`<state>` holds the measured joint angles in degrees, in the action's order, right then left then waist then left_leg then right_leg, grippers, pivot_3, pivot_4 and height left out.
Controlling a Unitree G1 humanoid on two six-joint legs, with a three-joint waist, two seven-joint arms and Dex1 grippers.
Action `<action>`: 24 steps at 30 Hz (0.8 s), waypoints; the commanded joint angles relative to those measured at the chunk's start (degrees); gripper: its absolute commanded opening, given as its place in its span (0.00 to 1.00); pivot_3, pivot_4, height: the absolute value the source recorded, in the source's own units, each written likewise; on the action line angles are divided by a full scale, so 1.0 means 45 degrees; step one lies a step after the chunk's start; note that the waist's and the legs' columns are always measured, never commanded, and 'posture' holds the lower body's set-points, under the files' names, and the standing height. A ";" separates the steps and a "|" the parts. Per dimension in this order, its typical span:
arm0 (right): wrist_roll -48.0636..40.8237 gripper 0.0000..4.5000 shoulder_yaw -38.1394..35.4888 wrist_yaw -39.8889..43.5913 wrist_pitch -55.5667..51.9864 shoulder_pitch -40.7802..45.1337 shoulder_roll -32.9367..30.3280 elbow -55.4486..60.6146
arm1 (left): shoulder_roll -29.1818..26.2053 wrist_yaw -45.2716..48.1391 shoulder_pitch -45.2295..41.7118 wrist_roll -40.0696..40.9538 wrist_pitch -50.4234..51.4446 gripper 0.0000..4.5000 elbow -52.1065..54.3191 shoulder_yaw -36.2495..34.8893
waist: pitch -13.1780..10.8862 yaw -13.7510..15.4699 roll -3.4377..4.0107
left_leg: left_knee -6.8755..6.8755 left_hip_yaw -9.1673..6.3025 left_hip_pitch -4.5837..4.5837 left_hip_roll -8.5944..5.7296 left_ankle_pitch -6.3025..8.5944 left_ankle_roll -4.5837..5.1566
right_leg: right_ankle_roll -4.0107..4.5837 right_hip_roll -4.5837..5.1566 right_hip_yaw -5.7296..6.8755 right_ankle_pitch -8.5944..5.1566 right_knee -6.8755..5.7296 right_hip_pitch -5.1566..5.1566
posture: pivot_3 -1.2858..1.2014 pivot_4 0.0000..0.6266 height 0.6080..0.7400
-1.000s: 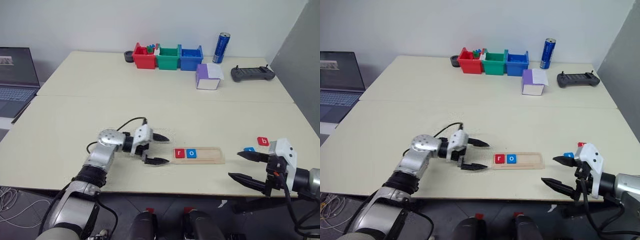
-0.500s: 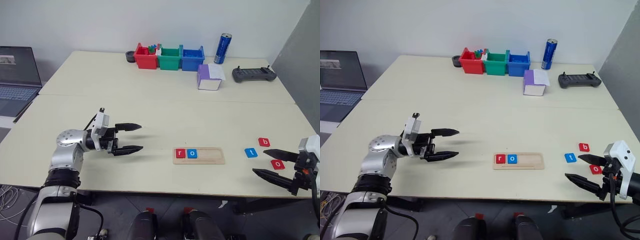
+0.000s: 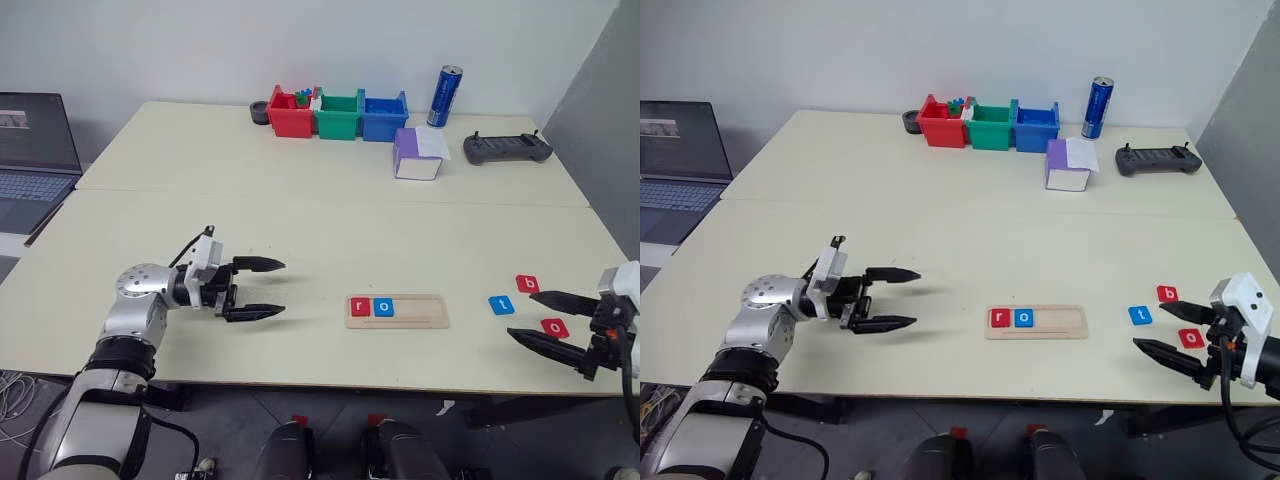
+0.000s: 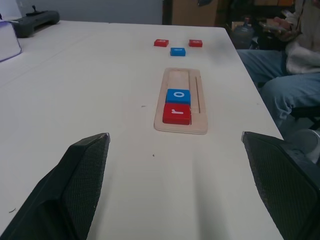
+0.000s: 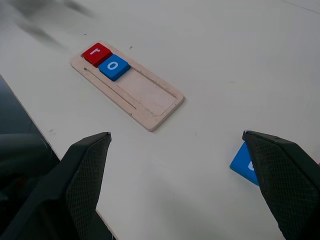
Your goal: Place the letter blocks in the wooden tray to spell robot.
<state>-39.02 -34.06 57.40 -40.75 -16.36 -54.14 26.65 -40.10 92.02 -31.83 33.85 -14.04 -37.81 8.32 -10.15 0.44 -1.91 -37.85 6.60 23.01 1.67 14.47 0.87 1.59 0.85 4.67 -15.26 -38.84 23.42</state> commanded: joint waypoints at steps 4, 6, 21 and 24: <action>0.0107 1.00 0.0239 -0.0070 0.0222 0.0195 0.0005 -0.0077 | -0.0739 0.0107 0.0163 0.0940 -0.1277 0.99 -0.0190 0.0758 | 0.0000 -0.0010 0.0001 | 0.0001 -0.0001 -0.0001 0.0001 0.0000 0.0000 | 0.0002 0.0000 0.0000 -0.0001 -0.0001 0.0001 | 0.52 0.24 1.00; 0.0102 1.00 0.0291 -0.0096 0.0241 0.0210 0.0046 -0.0122 | -0.0749 0.0107 0.0143 0.1062 -0.1291 0.99 -0.0286 0.0742 | 0.0000 0.0001 0.0000 | 0.0000 -0.0001 0.0000 0.0001 0.0000 0.0000 | 0.0002 0.0000 0.0000 -0.0001 -0.0001 0.0001 | 0.52 0.24 1.00; 0.0053 1.00 -0.0034 -0.0733 0.0118 0.0273 0.0535 -0.0554 | -0.1281 0.0107 0.0109 0.1206 -0.1482 0.99 -0.0214 0.1431 | 0.0000 -0.0003 0.0001 | 0.0000 -0.0001 0.0002 0.0000 0.0000 0.0000 | 0.0003 0.0000 0.0002 -0.0002 -0.0001 0.0004 | 0.52 0.24 1.00; 0.0120 1.00 -0.0346 -0.0969 0.0168 0.0110 0.0695 -0.0666 | -0.1314 0.0107 0.0075 0.1278 -0.1502 0.99 -0.0237 0.1528 | 0.0000 -0.0001 0.0001 | 0.0001 -0.0001 0.0002 0.0000 0.0000 0.0000 | 0.0004 0.0001 0.0002 -0.0002 -0.0001 0.0004 | 0.52 0.24 1.00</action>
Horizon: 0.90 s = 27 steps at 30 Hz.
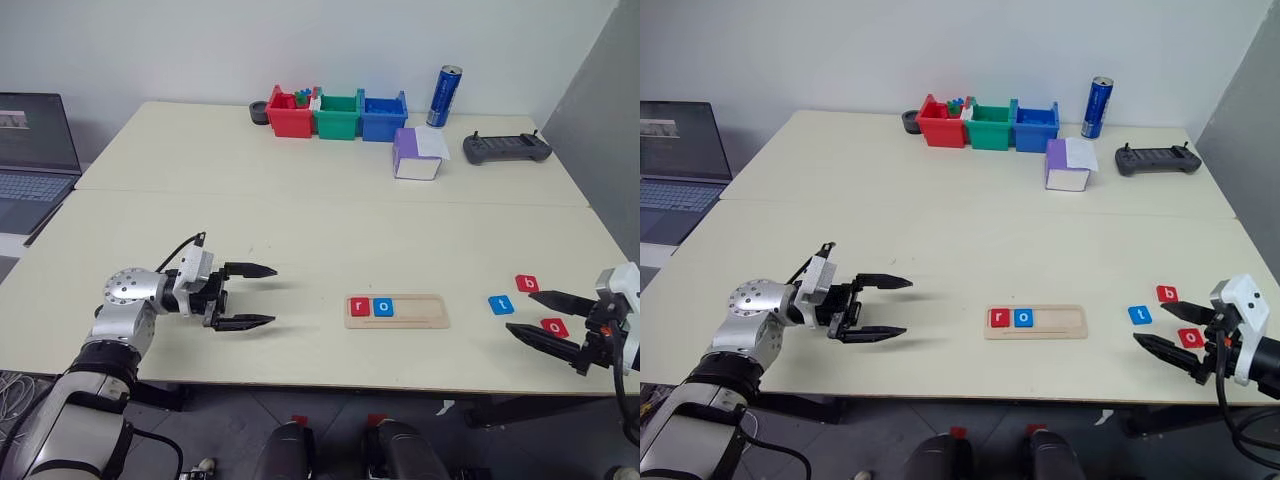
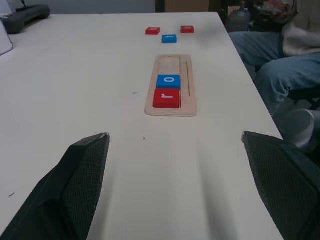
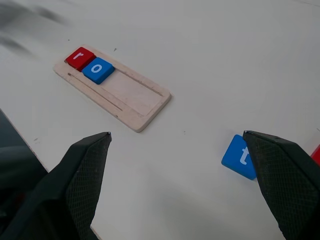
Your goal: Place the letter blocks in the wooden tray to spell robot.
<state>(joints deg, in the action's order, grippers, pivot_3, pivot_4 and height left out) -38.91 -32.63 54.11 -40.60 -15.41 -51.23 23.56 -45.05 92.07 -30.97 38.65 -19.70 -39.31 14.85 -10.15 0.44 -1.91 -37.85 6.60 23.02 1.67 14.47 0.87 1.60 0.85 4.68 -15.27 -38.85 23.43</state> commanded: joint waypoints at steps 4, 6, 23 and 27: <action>0.0800 1.00 -0.0726 -0.0961 0.0991 -0.0025 0.0467 -0.0128 | -0.0169 0.0095 -0.0195 0.0267 -0.0235 0.99 0.0076 0.0142 | 0.0000 -0.0003 0.0000 | -0.0002 0.0001 0.0000 0.0000 0.0000 0.0000 | 0.0000 0.0000 0.0000 0.0000 0.0000 -0.0001 | 0.52 0.24 1.00; 0.1308 1.00 -0.0559 -0.2008 0.1365 0.0548 0.0967 -0.0566 | -0.0103 0.0095 -0.0264 0.0304 -0.0223 0.99 0.0054 0.0134 | 0.0001 -0.0010 -0.0002 | -0.0001 0.0000 -0.0001 0.0001 0.0000 0.0000 | 0.0000 -0.0001 0.0001 0.0000 -0.0001 -0.0001 | 0.52 0.24 1.00; 0.1934 1.00 -0.1358 -0.4800 0.1604 0.0102 0.3327 -0.1841 | -0.0024 0.0095 -0.0765 0.0286 -0.0175 0.99 -0.0112 0.0407 | 0.0005 -0.0107 0.0013 | 0.0000 0.0002 -0.0010 0.0002 0.0001 -0.0004 | -0.0005 0.0003 0.0002 -0.0015 -0.0023 0.0003 | 0.52 0.24 1.00; 0.1808 1.00 -0.0888 -0.5873 0.1238 0.1579 0.3657 -0.2263 | 0.0046 0.0095 -0.0757 0.0278 -0.0198 0.99 -0.0104 0.0503 | 0.0007 -0.0145 0.0018 | 0.0001 0.0003 -0.0015 0.0002 0.0000 -0.0005 | -0.0003 0.0002 0.0001 -0.0015 -0.0031 0.0005 | 0.52 0.24 1.00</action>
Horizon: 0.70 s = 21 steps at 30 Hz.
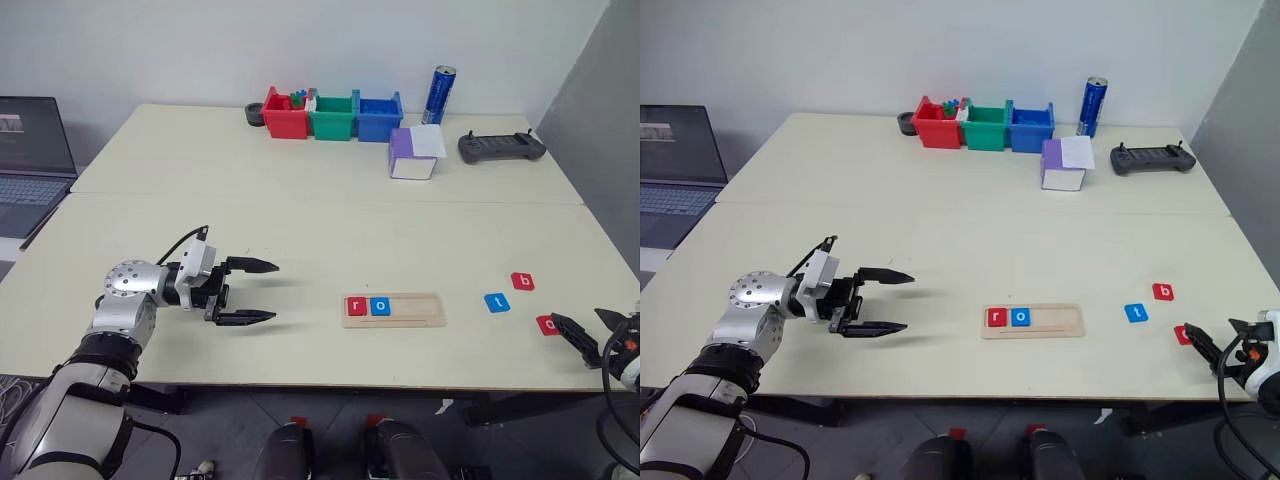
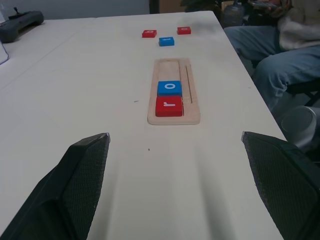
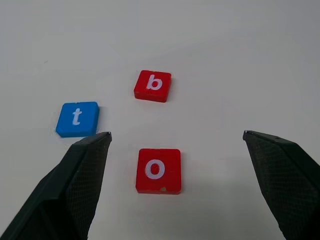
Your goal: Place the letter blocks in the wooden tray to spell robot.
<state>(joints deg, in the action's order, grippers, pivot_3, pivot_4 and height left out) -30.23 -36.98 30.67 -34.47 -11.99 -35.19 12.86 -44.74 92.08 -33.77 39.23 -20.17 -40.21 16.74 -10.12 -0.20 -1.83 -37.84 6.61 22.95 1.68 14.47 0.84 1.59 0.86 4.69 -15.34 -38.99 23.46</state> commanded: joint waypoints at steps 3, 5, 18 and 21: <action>0.0408 1.00 0.1077 -0.1577 -0.0751 0.1979 -0.0041 0.0253 | -0.0024 0.0093 -0.0057 0.0197 -0.0101 0.99 0.0180 0.0118 | 0.0000 -0.0002 0.0001 | 0.0007 -0.0001 0.0004 0.0000 0.0000 -0.0001 | 0.0012 -0.0002 0.0001 -0.0007 -0.0001 0.0005 | 0.52 0.24 1.00; 0.0758 1.00 0.1658 -0.2354 -0.1588 0.2803 -0.0227 0.0261 | -0.0136 0.0093 0.0035 0.0289 0.0031 0.99 0.0351 0.0171 | -0.0001 0.0002 0.0002 | 0.0006 0.0001 0.0011 -0.0001 0.0000 -0.0002 | 0.0015 -0.0002 0.0001 -0.0009 -0.0001 0.0009 | 0.52 0.24 1.00; 0.1017 1.00 0.2515 -0.3217 -0.3043 0.4561 0.0272 -0.1116 | -0.0486 0.0093 0.0187 0.0349 0.0136 0.99 0.0532 0.0126 | -0.0001 0.0035 0.0002 | 0.0002 0.0001 0.0028 -0.0011 0.0000 -0.0001 | 0.0022 0.0006 0.0001 -0.0012 0.0006 0.0015 | 0.52 0.24 1.00; 0.1276 1.00 0.2763 -0.3315 -0.2808 0.4910 0.0447 -0.1781 | -0.0511 0.0093 0.0166 0.0339 0.0131 0.99 0.0518 0.0143 | -0.0001 0.0001 0.0002 | 0.0002 0.0003 0.0022 -0.0009 0.0000 -0.0001 | 0.0021 0.0005 0.0001 -0.0011 -0.0001 0.0015 | 0.52 0.24 1.00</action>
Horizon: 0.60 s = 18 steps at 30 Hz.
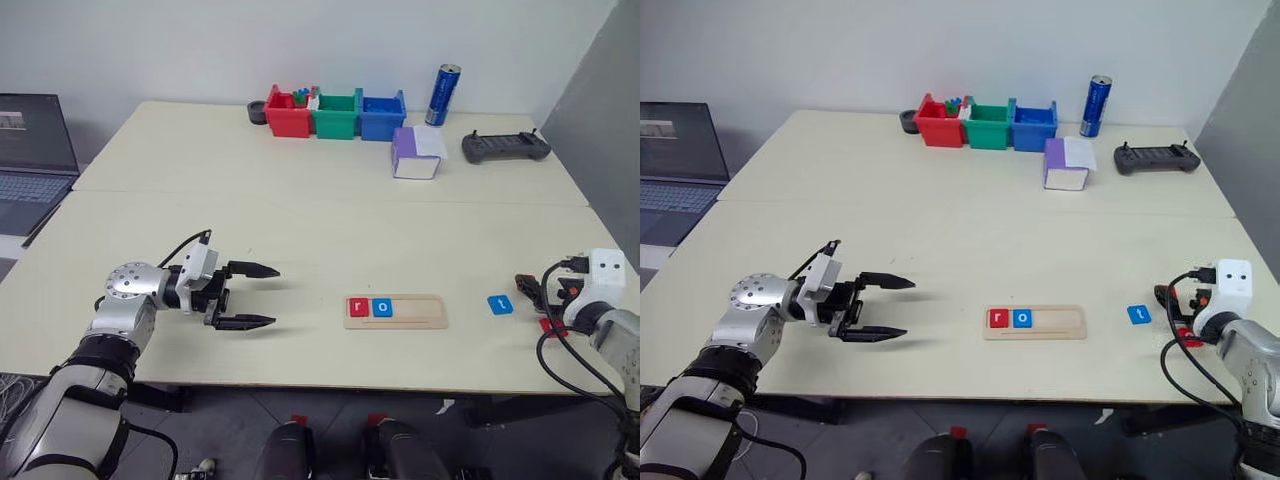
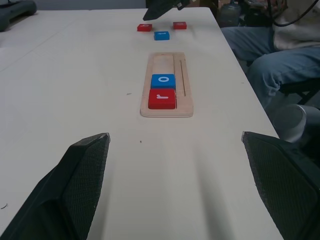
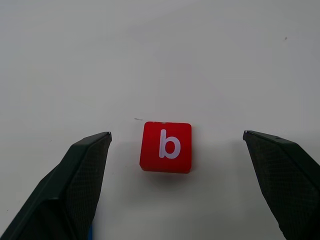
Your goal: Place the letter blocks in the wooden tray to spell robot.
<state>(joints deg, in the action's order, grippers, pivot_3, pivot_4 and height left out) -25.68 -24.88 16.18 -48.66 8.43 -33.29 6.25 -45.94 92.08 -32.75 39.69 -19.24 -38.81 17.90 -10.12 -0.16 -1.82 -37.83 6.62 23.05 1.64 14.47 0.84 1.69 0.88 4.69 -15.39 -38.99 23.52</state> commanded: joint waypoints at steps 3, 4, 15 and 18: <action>0.0508 1.00 0.0425 -0.0128 0.0519 0.0720 0.0092 -0.1046 | -0.0246 0.0093 -0.0116 0.0225 -0.0074 0.99 0.0194 -0.0115 | 0.0000 -0.0016 0.0000 | 0.0001 0.0003 0.0000 0.0002 0.0000 0.0000 | 0.0000 -0.0002 -0.0001 0.0000 -0.0001 0.0002 | 0.52 0.24 1.00; 0.0634 1.00 0.0526 -0.0176 0.0552 0.0823 0.0138 -0.1390 | -0.0247 0.0093 -0.0130 0.0211 -0.0077 0.99 0.0186 -0.0109 | 0.0000 -0.0007 0.0000 | 0.0001 0.0003 0.0000 0.0001 0.0000 0.0000 | 0.0000 -0.0002 -0.0001 0.0000 -0.0001 0.0002 | 0.52 0.24 1.00; 0.0642 0.41 0.0470 -0.0169 0.0390 0.0513 0.0439 -0.0851 | -0.0435 0.0093 0.0031 0.0203 -0.0007 1.00 0.0245 -0.0136 | 0.0004 -0.0027 -0.0007 | 0.0001 0.0004 -0.0003 0.0007 0.0000 0.0000 | -0.0002 -0.0005 -0.0002 0.0001 0.0000 -0.0002 | 0.52 0.24 1.00; 0.0518 0.32 0.0402 -0.0455 -0.0012 0.0257 0.0680 0.0628 | -0.0453 0.0093 0.0040 0.0225 0.0002 1.00 0.0246 -0.0114 | 0.0004 -0.0024 -0.0006 | 0.0002 0.0004 -0.0003 0.0007 0.0000 -0.0001 | -0.0001 -0.0005 -0.0002 0.0001 -0.0003 -0.0001 | 0.52 0.24 1.00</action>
<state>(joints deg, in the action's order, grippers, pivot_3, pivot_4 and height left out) -21.91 -22.38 14.68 -47.73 9.81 -30.58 4.07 -47.15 92.08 -32.57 39.69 -19.16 -38.80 17.89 -10.11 -0.26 -1.85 -37.82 6.64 23.04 1.67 14.47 0.84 1.68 0.86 4.68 -15.38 -39.00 23.52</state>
